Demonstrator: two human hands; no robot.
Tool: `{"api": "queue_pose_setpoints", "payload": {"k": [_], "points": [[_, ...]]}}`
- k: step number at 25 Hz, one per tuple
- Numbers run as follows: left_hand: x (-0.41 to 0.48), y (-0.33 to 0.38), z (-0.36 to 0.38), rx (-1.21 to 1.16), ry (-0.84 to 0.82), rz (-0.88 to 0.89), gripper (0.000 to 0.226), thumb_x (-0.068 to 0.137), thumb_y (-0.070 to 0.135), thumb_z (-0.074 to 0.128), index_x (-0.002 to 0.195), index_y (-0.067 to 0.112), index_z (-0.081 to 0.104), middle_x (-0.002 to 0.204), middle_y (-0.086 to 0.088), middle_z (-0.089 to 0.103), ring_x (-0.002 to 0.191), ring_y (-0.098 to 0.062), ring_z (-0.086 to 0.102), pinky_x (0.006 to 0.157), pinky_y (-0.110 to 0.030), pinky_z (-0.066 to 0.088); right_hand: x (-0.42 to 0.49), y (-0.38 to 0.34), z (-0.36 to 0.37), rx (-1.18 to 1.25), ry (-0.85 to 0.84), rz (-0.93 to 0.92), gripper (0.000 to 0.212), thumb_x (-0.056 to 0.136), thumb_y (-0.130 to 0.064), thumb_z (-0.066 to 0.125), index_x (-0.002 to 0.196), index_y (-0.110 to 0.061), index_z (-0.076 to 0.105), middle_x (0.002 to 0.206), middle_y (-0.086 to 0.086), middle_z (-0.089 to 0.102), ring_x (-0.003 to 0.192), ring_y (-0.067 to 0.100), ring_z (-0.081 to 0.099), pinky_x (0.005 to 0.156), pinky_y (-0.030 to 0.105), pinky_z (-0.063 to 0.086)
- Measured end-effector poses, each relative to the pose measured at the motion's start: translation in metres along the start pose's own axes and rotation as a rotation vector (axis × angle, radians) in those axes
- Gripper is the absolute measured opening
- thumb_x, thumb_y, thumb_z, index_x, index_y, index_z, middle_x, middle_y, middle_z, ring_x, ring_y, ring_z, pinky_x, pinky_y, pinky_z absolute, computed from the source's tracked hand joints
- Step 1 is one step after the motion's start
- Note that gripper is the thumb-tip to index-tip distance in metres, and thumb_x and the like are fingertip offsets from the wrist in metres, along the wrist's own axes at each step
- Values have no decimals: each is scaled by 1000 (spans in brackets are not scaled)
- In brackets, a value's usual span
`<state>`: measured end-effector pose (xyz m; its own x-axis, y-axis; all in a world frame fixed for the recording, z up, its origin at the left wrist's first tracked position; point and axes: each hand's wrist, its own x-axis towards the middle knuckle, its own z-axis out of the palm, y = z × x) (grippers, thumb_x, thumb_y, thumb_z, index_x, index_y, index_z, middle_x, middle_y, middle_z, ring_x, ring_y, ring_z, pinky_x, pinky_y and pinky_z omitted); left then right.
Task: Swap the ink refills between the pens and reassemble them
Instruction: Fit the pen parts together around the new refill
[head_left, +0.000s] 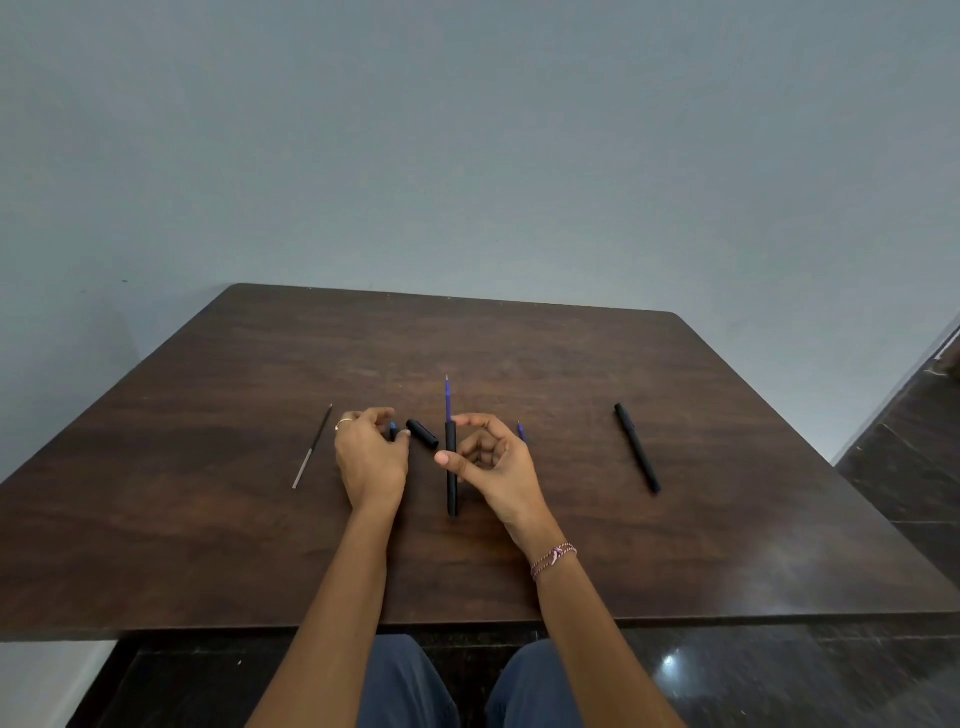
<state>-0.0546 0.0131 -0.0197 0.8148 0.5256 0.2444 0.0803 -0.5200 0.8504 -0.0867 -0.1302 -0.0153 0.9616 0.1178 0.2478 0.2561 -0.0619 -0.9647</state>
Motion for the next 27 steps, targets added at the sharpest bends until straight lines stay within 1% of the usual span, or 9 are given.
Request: {"api": "queue_pose_setpoints", "payload": {"k": [4, 7, 9, 10, 12, 15, 19, 23, 27], "points": [[-1, 2, -1, 2, 11, -17, 34, 76, 12, 74, 109, 15, 64, 112, -8, 58, 88, -11, 55, 76, -23, 42, 0, 2, 1, -1, -1, 0, 38, 72, -18, 80, 102, -33, 61, 72, -2, 60, 73, 12, 60, 77, 29, 54], [-4, 6, -6, -23, 141, 8, 24, 80, 19, 70, 104, 17, 65, 108, -7, 57, 95, -18, 55, 76, -28, 41, 0, 2, 0, 14, 5, -3, 38, 72, -18, 80, 102, -33, 61, 72, -2, 60, 74, 13, 60, 76, 29, 53], [-5, 8, -9, -175, 208, 67, 14, 83, 15, 67, 97, 16, 67, 98, -5, 59, 85, -14, 56, 73, -27, 43, 0, 1, -1, 14, 2, -1, 38, 73, -17, 79, 102, -32, 60, 73, 0, 60, 72, 12, 60, 73, 27, 54], [-5, 9, -9, -281, 192, 94, 11, 84, 13, 65, 94, 16, 67, 93, -2, 61, 78, -10, 55, 71, -26, 45, 0, 0, -1, 19, -2, 2, 37, 74, -16, 79, 102, -31, 60, 72, 0, 59, 71, 12, 60, 70, 25, 54], [-6, 10, -9, -494, 73, 76, 8, 85, 13, 65, 91, 17, 68, 86, 3, 64, 73, -4, 57, 68, -24, 47, -1, 0, 0, 30, -7, 12, 36, 74, -15, 78, 100, -29, 59, 71, -1, 59, 67, 10, 59, 64, 23, 53], [-11, 16, -8, -761, -147, -17, 8, 84, 13, 67, 92, 13, 69, 81, 0, 67, 72, -5, 61, 63, -18, 50, 0, 3, 1, 20, -8, 36, 33, 73, -16, 79, 97, -24, 59, 71, -1, 61, 66, 11, 60, 62, 24, 52], [-16, 24, -8, -822, -283, -41, 3, 82, 11, 68, 82, 14, 69, 69, 3, 66, 59, -1, 60, 54, -15, 49, 3, 7, 1, 4, -7, 46, 31, 72, -18, 80, 96, -21, 60, 70, -3, 62, 65, 11, 60, 63, 27, 53], [-16, 22, -6, -788, -379, -40, 2, 80, 11, 70, 80, 11, 69, 63, 9, 67, 61, -4, 60, 57, -17, 50, 4, 10, 0, -10, -7, 42, 30, 72, -18, 80, 95, -22, 61, 67, -5, 63, 63, 11, 60, 66, 32, 53], [-16, 22, -4, -806, -406, -56, 5, 78, 9, 72, 74, 11, 68, 60, 7, 65, 61, -11, 57, 59, -21, 49, 4, 10, 0, -10, -7, 47, 30, 72, -19, 80, 95, -23, 60, 68, -3, 62, 62, 12, 60, 65, 32, 52]]}}
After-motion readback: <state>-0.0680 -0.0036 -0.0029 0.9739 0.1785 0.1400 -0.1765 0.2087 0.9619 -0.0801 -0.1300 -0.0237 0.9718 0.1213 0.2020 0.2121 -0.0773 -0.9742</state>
